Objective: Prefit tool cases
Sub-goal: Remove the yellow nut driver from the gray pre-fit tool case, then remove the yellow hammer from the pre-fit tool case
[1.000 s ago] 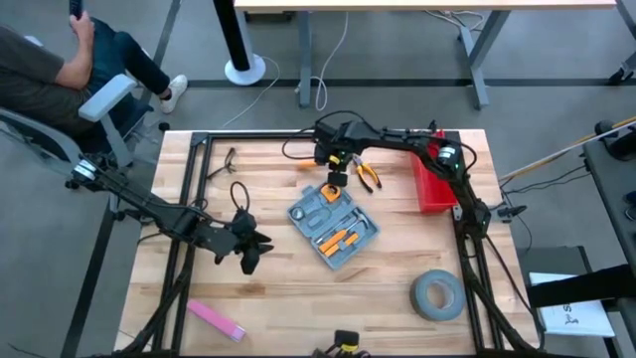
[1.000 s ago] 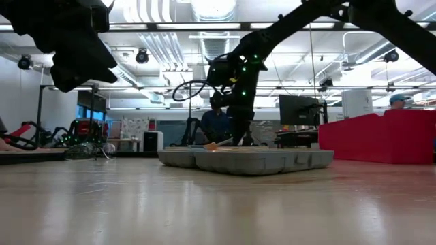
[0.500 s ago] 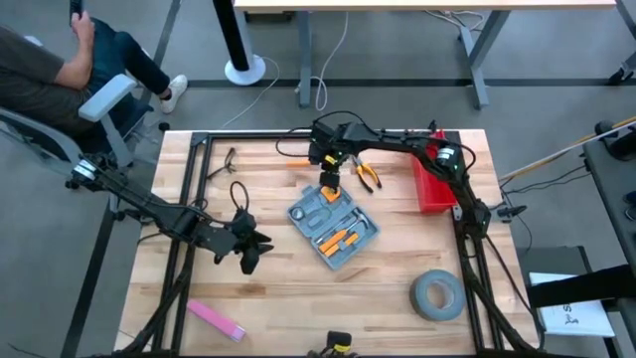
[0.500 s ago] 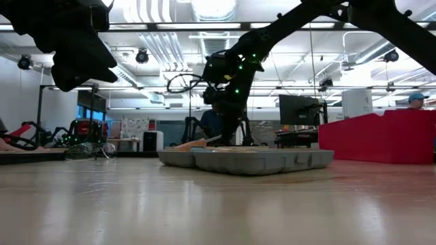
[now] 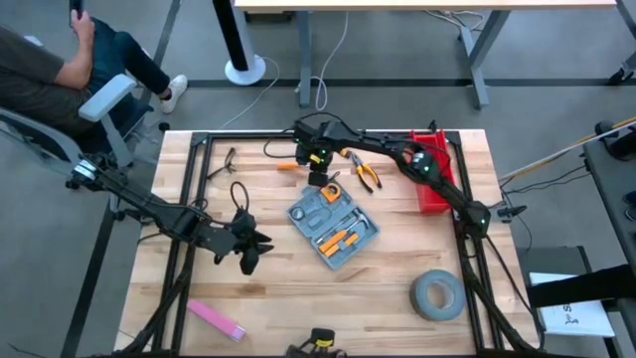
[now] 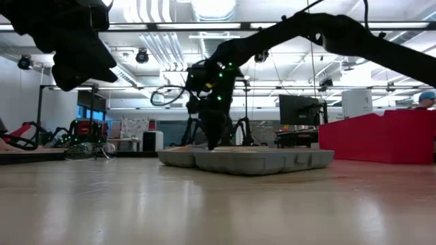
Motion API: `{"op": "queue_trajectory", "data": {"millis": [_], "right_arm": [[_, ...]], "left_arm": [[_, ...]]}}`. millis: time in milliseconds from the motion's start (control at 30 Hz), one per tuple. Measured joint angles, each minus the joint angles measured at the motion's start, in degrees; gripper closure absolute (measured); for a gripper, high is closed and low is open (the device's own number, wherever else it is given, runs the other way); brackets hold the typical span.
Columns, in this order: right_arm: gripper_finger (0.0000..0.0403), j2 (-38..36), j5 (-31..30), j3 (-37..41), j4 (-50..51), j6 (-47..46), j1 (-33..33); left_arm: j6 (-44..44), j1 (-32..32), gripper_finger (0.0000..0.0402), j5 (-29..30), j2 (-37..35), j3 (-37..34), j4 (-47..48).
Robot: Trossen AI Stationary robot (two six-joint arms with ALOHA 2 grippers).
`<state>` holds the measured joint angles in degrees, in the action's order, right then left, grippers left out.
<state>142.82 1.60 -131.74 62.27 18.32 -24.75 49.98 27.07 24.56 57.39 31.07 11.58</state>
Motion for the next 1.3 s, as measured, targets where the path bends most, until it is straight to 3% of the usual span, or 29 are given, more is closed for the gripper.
{"op": "queue_trajectory", "data": {"millis": [100,400,933,1167,1300], "right_arm": [[0.0372,0.7,0.3,-3.4,1.3,-0.2,0.0],[0.0366,-0.1,0.4,-3.2,4.3,-0.6,0.0],[0.0248,-0.5,1.4,-3.2,9.5,-1.1,0.4],[0.025,-2.0,7.6,-3.3,15.7,-1.3,2.1],[0.0256,-2.1,7.5,-2.9,17.6,2.0,5.9]], "left_arm": [[0.0,0.0,0.0264,0.0,0.0,0.0,0.0],[-0.2,0.2,0.0264,0.0,0.0,0.0,0.0],[0.0,0.2,0.0264,0.0,-0.1,0.0,-0.1],[0.0,0.4,0.0264,0.0,-0.1,0.0,-0.2],[0.0,0.7,0.0264,-0.1,-0.1,0.0,-0.2]]}}
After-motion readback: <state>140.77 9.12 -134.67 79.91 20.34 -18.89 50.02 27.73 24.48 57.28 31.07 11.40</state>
